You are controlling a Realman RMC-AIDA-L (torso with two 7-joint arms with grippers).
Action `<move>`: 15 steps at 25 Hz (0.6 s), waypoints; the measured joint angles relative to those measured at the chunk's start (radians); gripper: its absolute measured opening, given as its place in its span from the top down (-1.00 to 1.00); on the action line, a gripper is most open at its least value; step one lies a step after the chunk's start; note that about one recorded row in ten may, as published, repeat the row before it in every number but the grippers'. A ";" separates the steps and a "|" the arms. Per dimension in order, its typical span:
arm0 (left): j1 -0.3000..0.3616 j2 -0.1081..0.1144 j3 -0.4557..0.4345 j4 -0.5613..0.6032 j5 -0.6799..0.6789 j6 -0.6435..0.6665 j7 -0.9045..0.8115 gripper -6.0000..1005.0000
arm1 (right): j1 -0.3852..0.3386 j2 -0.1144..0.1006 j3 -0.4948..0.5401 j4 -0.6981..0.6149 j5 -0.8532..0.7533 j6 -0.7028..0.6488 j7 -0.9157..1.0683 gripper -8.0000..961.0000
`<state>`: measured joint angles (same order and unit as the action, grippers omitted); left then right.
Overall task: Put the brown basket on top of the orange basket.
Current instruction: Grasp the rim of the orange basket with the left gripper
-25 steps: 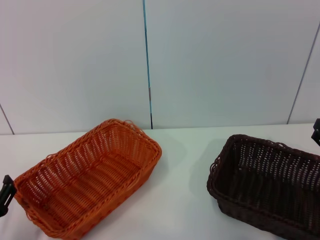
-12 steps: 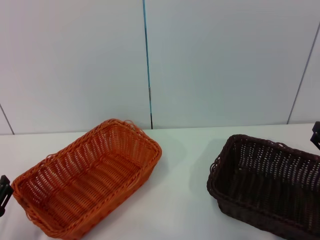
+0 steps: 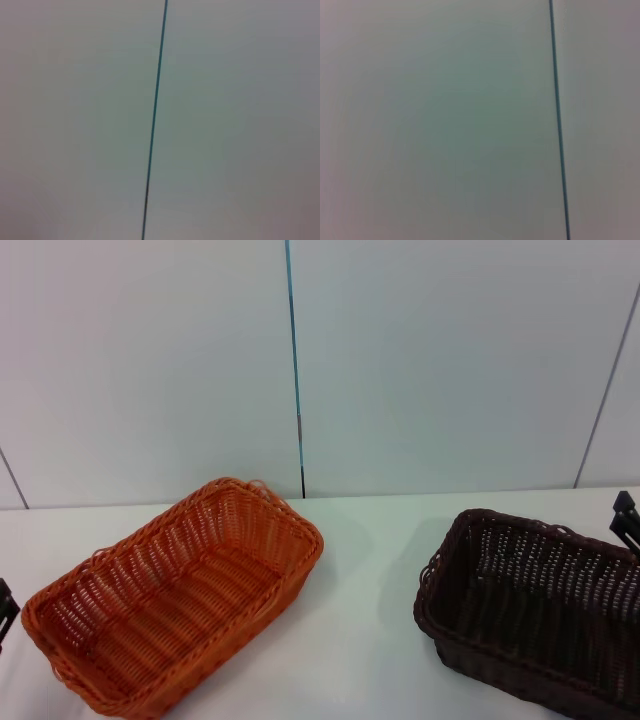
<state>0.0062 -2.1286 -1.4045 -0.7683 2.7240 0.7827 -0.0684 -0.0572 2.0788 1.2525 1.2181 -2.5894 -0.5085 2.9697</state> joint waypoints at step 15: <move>0.025 -0.033 -0.302 -0.758 -0.010 -1.140 0.103 -0.83 | 0.022 0.000 -0.002 -0.029 0.000 0.002 0.000 -0.94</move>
<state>0.0312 -2.1618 -1.7066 -1.5264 2.7144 -0.3575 0.0344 -0.0355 2.0786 1.2501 1.1891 -2.5894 -0.5061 2.9697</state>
